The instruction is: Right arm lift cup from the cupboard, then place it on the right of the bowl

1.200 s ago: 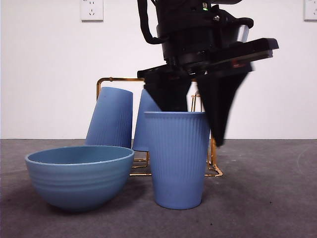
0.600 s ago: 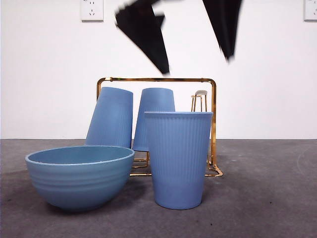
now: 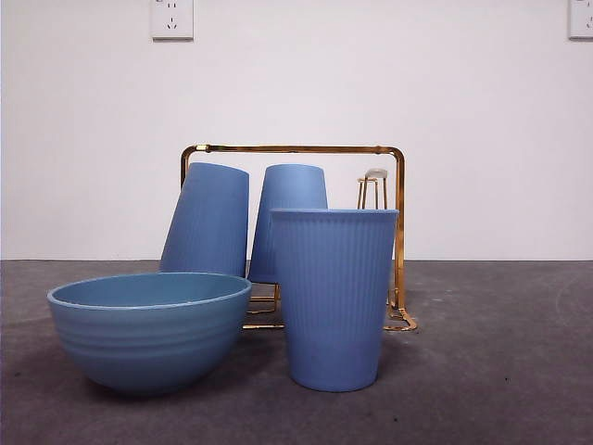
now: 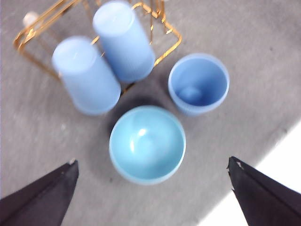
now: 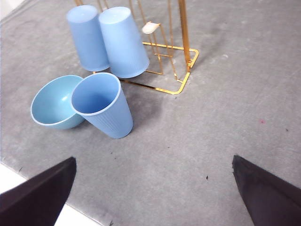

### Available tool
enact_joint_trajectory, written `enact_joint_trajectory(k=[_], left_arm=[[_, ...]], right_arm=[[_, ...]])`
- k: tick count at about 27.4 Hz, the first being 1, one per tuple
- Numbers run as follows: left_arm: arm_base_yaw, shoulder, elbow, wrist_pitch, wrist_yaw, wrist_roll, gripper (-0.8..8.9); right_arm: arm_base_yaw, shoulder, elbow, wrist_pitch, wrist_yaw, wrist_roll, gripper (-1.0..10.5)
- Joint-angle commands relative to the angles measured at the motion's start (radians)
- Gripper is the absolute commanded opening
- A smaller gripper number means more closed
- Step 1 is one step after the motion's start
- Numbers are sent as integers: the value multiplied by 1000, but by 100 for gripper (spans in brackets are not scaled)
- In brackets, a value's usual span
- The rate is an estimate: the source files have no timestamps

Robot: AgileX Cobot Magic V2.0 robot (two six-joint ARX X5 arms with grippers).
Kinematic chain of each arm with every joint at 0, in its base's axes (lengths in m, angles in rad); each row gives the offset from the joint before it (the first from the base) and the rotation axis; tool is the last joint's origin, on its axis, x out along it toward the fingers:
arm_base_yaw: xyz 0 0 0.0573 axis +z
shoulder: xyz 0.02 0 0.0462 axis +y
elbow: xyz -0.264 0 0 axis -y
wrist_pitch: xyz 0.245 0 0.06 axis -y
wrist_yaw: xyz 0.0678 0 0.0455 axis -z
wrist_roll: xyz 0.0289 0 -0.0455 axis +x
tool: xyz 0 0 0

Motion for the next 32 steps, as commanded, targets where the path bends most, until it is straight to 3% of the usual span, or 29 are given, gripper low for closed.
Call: enact_joint_trajectory(k=[1,8,12,15,16,17,18,19,32], left_arm=[[3,-119,-106,44,-2,4,508],[39,-628,-521,211,-3,-94,500],[39,-825,-607,214,-3,-182,500],[39,-883,-609,216,-4,-187,497],[39,-886,-609,216,-4,-187,440],[39,-886,-609,212,-4,-187,277],[39,-885,-609,209,-4,-187,-18],[39,-885,-609,219,-4,-191,23],[39,-885,-608,250,-4,-200,10]], right_arm=[[4,2,12,10,-2,-13,576],[4,2,12,10,-2,-10,576],[4,2,12,10,-2,-10,576],[4,2,12,13,-2,-10,576],[4,2,12,15,-2,-10,575],[4,2,12,16,-2,-10,533],[4,2,12,16,-1,-10,278],[4,2,12,16,0,-10,4],[4,2,12,24,6,-7,24]])
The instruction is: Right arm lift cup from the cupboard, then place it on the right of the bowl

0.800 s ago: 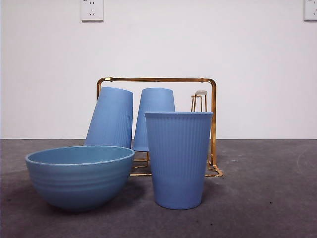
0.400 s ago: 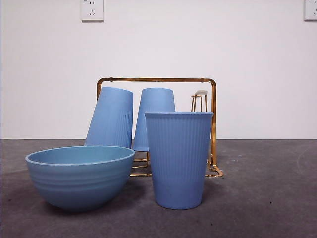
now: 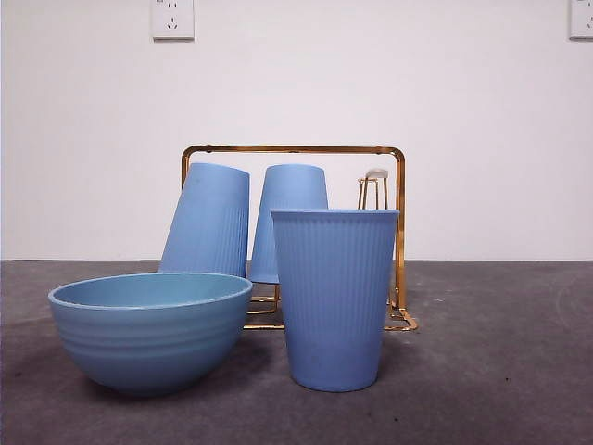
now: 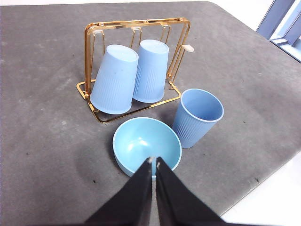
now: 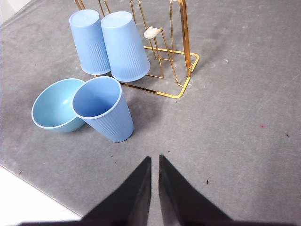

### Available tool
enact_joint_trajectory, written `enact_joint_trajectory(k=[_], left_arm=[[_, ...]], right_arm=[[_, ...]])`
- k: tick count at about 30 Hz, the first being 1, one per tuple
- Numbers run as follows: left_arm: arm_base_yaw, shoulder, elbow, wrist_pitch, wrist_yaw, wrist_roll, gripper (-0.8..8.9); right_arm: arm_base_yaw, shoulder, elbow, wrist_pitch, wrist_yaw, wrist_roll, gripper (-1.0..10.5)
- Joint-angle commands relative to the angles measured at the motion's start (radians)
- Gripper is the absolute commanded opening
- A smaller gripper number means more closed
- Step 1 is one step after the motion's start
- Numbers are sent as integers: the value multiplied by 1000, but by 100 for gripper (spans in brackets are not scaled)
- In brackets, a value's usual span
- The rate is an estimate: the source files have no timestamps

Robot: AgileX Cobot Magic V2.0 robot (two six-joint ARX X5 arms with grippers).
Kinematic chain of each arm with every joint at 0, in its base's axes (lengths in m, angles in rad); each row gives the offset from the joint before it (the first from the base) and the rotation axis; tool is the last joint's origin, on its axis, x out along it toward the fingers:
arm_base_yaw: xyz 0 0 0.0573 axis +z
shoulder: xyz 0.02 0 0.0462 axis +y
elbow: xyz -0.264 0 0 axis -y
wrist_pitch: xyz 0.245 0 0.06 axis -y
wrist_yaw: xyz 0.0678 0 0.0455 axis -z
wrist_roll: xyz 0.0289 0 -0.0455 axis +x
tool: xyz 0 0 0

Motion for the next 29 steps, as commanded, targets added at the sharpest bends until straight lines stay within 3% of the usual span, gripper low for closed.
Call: enact_joint_trajectory(k=[1,4,8,11,16,19,29], left_arm=[[-4,2,7,9,-1,-6,10],[78,2,4,10,16,-5,10],[288,-5,-27,21,20,5,10],[463,-35,-78,125,21,114,11],[697,-136,-284,459,179,356,11],[774,-187,-428,584,180,428,11],[898,-270,-785,839,204,429,11]], right_arm=[[4,2,12,10,3,-5,24],[4,2,12,10,4,-5,24],[4,2,12,10,4,-5,24],[4,2,12,10,3,-5,24],[4,2,12,10,4,-5,24],[4,2,12,10,3,-5,24],[4,2,12,10,4,-5,24]])
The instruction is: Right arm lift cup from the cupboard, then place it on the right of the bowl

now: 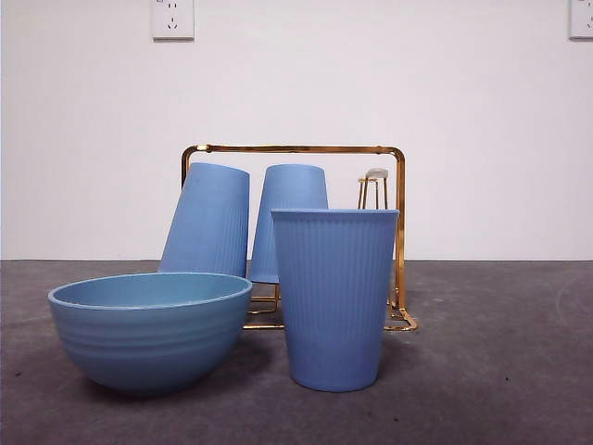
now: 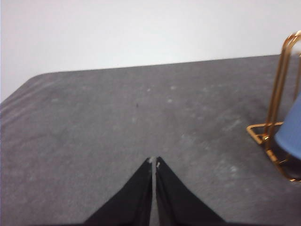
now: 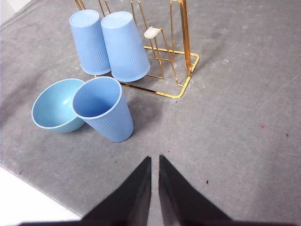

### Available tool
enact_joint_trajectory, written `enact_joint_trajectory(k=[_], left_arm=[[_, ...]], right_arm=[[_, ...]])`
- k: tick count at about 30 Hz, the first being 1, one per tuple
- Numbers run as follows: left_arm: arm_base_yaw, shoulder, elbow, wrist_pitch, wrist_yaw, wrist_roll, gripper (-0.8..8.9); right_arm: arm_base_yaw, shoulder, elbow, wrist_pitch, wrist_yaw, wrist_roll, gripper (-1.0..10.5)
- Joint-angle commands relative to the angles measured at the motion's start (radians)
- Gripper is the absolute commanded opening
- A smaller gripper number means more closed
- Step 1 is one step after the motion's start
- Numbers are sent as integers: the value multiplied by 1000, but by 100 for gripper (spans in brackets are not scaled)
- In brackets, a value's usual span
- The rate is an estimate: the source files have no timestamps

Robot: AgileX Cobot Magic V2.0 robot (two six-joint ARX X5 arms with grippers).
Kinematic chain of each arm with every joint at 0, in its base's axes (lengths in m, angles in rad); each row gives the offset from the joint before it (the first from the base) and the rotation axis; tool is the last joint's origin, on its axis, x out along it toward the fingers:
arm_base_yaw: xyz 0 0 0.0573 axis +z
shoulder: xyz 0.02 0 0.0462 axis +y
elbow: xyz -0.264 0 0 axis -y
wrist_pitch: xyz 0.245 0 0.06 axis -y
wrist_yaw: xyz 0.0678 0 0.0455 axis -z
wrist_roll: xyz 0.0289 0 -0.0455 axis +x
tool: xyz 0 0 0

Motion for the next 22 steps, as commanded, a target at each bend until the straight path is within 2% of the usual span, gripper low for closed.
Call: enact_joint_trajectory(k=[1,4,10,22], left_arm=[[22,-13,-62,67,3,14,11],[41,-13,-100,64,3,-5,11],[81,-13,-100,37,2,27,11],[81,-13,-100,22,3,16,11]], right_arm=[[4,2,12,10,4,-5,24],[4,2,12,10,4,-5,24],[4,2,12,10,4,-5,24],[4,2,12,10,4,-5,24]])
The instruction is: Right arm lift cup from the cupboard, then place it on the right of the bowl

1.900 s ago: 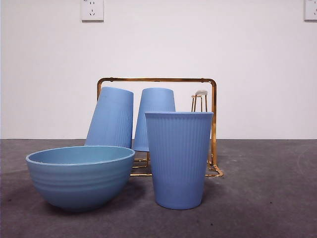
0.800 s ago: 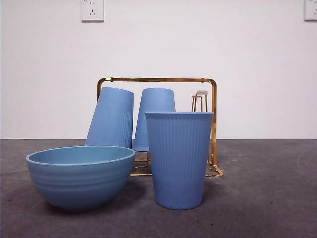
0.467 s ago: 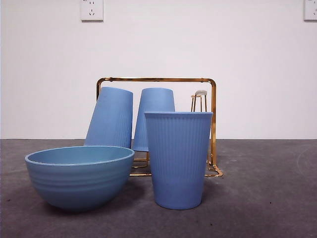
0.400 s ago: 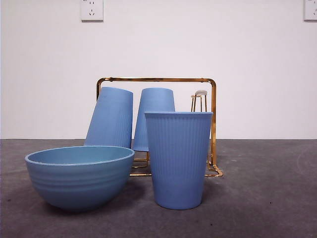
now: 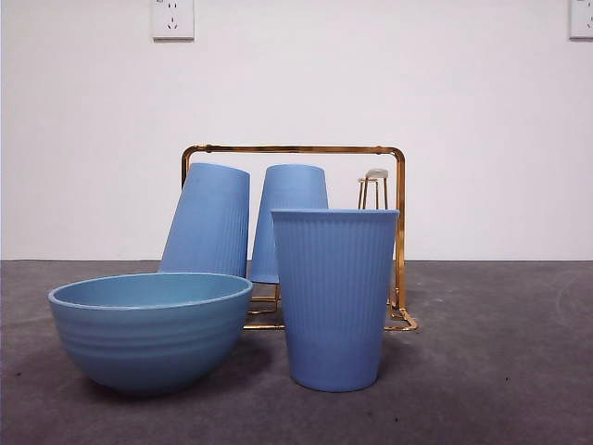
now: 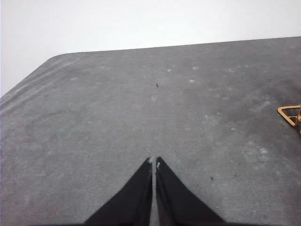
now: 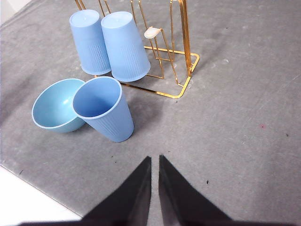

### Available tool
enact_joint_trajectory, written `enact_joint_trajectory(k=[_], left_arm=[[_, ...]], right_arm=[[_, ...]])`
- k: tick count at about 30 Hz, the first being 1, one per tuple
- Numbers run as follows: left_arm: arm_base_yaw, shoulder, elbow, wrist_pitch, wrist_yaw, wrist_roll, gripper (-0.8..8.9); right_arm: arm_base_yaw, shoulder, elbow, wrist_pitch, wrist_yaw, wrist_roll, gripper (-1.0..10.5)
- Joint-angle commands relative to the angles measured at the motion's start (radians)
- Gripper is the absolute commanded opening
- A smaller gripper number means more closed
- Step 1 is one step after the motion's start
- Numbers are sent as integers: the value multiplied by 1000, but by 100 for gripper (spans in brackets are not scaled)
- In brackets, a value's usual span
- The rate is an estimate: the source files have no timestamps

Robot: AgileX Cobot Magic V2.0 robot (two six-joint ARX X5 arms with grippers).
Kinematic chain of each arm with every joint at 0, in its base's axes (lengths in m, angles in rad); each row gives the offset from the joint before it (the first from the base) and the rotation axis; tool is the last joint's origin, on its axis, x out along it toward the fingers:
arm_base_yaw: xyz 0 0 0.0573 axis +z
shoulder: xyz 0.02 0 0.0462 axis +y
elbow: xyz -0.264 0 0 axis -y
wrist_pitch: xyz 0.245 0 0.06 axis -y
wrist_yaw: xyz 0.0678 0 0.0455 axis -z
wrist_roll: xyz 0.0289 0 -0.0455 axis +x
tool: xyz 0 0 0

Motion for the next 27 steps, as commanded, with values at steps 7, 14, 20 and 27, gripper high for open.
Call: enact_joint_trajectory(k=[7,14,20,27], left_arm=[[-1,-1,-19,-5,1,-1,11],[-1,-1,-19,-5,1,-1,11],[-1,-1,-19,-5,1,-1,11],[-1,-1,-19,-5,1,-1,11]], right_arm=[[4,2,12,10,4,-5,24],[4,2,12,10,4,-5,24],[-8,1,10,11,19,-13,24],[-182,-13,-117,284,133,-13,24]])
